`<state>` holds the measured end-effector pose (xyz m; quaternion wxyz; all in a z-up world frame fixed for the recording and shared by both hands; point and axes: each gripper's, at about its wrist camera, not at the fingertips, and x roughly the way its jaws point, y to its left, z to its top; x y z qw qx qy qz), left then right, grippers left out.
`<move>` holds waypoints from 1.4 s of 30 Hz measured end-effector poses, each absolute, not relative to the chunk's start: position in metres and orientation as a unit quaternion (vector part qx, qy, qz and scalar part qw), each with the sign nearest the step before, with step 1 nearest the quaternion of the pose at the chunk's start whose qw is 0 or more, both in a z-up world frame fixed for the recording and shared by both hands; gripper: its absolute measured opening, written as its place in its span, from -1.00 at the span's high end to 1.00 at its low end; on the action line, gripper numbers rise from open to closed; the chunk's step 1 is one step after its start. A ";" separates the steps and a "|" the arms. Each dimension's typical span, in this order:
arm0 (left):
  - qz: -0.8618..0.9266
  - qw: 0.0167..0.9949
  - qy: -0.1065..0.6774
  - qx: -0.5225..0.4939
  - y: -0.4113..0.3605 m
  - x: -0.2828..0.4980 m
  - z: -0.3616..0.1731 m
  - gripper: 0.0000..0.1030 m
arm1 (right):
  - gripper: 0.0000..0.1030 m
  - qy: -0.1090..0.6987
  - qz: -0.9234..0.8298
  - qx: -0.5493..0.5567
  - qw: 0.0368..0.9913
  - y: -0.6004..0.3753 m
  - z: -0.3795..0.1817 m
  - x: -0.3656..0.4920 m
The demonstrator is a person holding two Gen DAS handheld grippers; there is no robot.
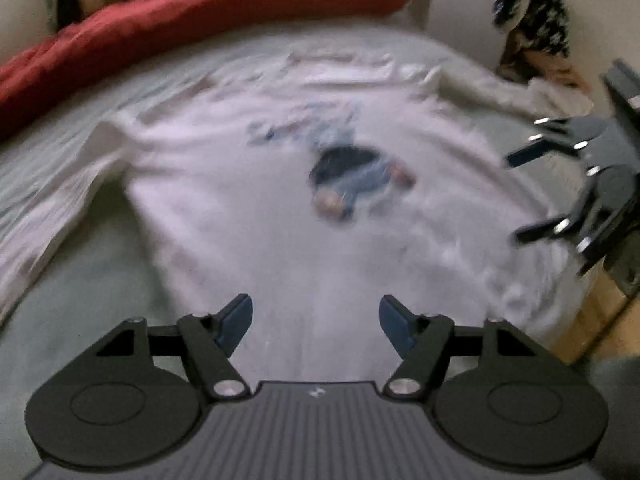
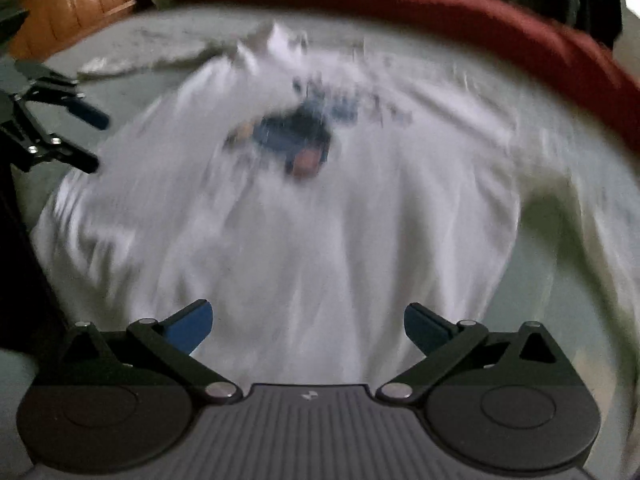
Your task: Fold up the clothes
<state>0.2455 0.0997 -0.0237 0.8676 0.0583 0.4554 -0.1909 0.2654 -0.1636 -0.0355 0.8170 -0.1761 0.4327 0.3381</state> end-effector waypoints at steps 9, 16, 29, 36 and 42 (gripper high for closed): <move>-0.313 0.827 0.449 0.129 0.057 0.250 -0.068 -0.38 | -1.00 0.375 0.435 -0.210 0.791 -0.114 -0.066 0.273; -0.306 0.813 0.478 0.127 0.075 0.193 -0.063 -0.45 | -1.00 0.385 0.451 -0.228 0.772 -0.138 -0.079 0.230; -0.267 0.801 0.526 0.099 0.098 0.163 -0.066 -0.52 | -1.00 0.387 0.443 -0.233 0.775 -0.178 -0.083 0.201; -0.214 0.813 0.535 0.081 0.112 0.180 -0.045 -0.51 | -1.00 0.429 0.412 -0.244 0.766 -0.197 -0.067 0.195; -0.168 0.860 0.475 0.081 0.130 0.235 -0.030 -0.51 | -1.00 0.404 0.377 -0.244 0.797 -0.193 -0.051 0.226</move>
